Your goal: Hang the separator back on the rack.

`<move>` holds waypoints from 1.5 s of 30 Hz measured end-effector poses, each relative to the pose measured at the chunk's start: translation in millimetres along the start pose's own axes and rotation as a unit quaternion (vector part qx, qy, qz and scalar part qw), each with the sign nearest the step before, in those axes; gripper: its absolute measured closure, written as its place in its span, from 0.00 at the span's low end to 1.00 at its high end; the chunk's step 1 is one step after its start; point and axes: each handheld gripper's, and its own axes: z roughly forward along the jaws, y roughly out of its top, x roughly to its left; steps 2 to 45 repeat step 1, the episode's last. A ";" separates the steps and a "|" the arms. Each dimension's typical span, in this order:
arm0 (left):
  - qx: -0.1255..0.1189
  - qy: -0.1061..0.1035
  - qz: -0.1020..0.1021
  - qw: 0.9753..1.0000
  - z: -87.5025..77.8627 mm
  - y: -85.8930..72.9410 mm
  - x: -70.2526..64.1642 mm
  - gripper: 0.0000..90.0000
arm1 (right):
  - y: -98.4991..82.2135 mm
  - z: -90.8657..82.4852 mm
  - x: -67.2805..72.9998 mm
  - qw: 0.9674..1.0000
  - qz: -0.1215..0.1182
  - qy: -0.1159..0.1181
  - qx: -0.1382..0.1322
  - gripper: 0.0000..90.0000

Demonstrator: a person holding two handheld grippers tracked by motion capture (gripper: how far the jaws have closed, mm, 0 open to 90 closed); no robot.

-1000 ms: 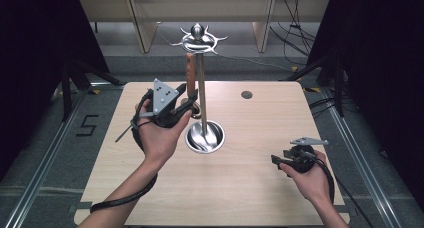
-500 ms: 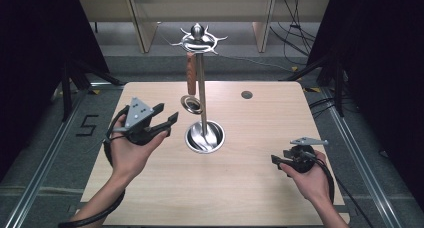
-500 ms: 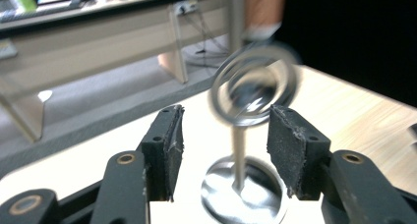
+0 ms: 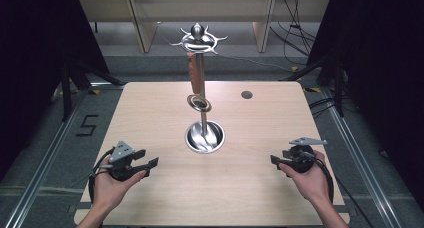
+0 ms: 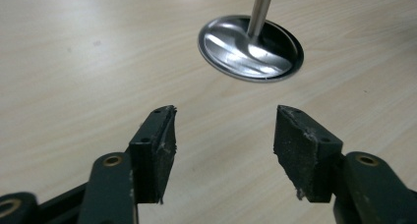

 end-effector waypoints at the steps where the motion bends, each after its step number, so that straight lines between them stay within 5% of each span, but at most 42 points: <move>1: 0.004 0.001 -0.002 1.000 0.5 -0.3 -0.1 0.46 | 0.2 0.0 0.9 1.000 0.004 0.005 -0.001 0.51; 45: 0.004 0.001 -0.002 1.000 0.5 -0.3 -0.1 0.46 | 0.2 0.0 0.9 1.000 0.004 0.005 -0.001 0.51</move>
